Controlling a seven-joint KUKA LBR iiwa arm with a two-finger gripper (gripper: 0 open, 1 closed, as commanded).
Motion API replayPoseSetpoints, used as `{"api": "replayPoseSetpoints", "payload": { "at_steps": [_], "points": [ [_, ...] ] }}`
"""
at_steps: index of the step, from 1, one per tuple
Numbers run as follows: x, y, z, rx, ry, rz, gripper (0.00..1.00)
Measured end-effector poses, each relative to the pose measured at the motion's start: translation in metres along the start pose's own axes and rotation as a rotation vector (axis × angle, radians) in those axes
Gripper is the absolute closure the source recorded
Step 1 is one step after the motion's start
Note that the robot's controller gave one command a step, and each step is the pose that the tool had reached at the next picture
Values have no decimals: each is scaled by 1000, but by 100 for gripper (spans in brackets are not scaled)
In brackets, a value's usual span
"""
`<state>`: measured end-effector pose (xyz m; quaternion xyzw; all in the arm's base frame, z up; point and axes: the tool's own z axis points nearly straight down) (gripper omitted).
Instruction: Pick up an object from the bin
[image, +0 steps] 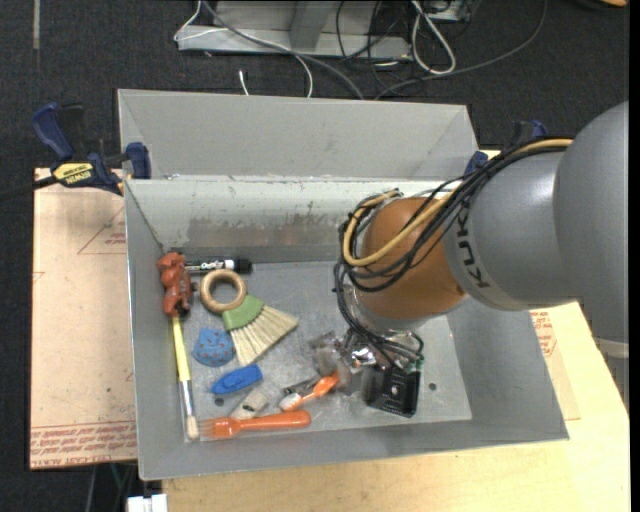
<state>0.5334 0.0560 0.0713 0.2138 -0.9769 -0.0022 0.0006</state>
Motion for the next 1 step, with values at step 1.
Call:
{"api": "replayPoseSetpoints", "payload": {
  "at_steps": [1],
  "points": [
    [0,1,-12,-1,0,-1,100]
  ]
}}
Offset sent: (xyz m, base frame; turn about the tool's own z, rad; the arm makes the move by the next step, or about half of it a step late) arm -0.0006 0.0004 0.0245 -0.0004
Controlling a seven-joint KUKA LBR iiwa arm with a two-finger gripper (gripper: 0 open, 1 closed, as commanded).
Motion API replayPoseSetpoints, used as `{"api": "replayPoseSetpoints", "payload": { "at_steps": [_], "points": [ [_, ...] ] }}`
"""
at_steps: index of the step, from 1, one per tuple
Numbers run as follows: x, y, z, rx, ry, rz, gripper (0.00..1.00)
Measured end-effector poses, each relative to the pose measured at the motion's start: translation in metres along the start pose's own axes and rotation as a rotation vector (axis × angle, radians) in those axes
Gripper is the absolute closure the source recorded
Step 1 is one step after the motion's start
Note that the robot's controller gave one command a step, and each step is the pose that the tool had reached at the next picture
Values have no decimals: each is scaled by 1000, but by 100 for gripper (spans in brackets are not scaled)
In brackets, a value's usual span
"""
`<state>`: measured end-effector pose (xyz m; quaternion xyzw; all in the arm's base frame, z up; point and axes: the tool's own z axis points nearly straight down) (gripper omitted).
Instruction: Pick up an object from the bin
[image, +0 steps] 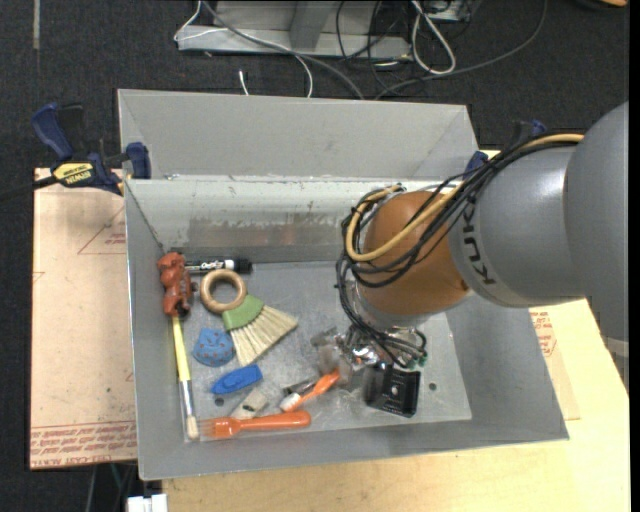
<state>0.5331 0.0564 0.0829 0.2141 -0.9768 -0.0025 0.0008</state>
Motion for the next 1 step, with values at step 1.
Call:
{"api": "replayPoseSetpoints", "payload": {
  "at_steps": [1],
  "points": [
    [0,1,-10,0,-2,-1,100]
  ]
}}
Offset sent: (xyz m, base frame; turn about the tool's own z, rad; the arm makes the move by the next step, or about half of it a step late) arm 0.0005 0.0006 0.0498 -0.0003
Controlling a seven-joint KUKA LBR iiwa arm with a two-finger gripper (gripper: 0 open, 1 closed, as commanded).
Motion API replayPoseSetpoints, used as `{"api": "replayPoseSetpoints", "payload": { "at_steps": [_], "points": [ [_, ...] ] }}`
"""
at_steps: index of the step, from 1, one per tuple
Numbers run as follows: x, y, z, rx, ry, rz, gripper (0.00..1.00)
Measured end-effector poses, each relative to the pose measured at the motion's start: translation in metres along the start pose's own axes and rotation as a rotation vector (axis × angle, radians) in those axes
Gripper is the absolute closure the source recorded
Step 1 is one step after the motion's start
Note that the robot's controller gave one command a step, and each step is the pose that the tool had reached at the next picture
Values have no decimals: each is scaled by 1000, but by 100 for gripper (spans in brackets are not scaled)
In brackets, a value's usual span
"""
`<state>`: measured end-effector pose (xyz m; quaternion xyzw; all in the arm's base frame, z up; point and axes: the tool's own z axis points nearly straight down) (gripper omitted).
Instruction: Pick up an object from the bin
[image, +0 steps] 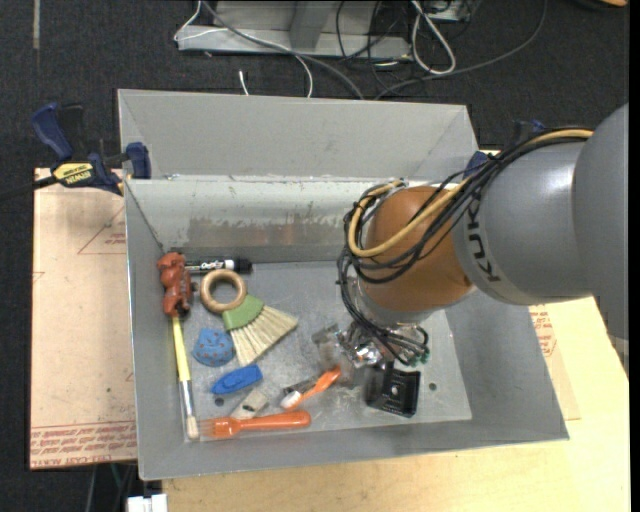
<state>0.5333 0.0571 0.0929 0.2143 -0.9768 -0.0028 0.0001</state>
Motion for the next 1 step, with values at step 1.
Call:
{"api": "replayPoseSetpoints", "payload": {
  "at_steps": [1],
  "points": [
    [0,1,-30,-1,0,1,100]
  ]
}}
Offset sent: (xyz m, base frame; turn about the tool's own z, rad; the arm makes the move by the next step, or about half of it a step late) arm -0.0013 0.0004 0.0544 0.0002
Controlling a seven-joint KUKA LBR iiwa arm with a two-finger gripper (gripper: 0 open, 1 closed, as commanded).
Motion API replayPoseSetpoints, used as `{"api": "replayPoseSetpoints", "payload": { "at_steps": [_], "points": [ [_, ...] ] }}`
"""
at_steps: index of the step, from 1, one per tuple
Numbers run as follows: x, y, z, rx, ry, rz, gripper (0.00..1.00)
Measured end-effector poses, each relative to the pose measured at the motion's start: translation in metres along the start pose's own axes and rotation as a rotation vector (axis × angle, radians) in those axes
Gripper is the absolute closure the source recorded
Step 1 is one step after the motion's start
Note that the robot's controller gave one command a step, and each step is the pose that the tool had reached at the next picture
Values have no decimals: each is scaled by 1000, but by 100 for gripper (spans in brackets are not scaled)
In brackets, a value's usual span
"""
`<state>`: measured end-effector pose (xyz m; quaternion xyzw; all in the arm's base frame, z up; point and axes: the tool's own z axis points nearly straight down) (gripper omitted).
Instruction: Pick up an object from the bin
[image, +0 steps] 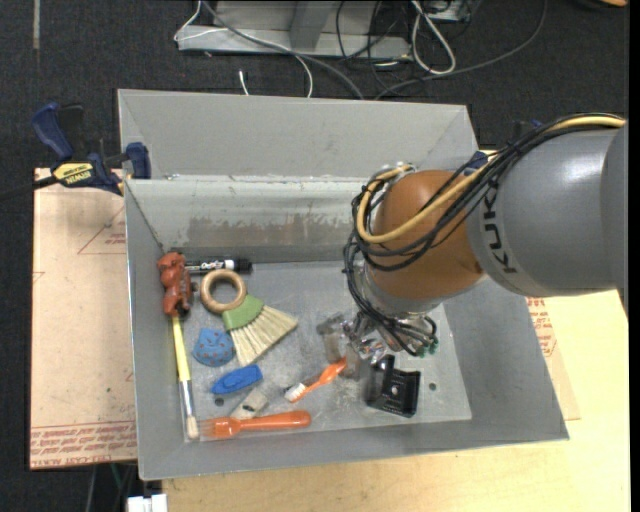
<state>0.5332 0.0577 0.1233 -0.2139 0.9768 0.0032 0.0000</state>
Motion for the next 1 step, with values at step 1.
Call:
{"api": "replayPoseSetpoints", "payload": {
  "at_steps": [1],
  "points": [
    [0,1,-22,-1,1,0,100]
  ]
}}
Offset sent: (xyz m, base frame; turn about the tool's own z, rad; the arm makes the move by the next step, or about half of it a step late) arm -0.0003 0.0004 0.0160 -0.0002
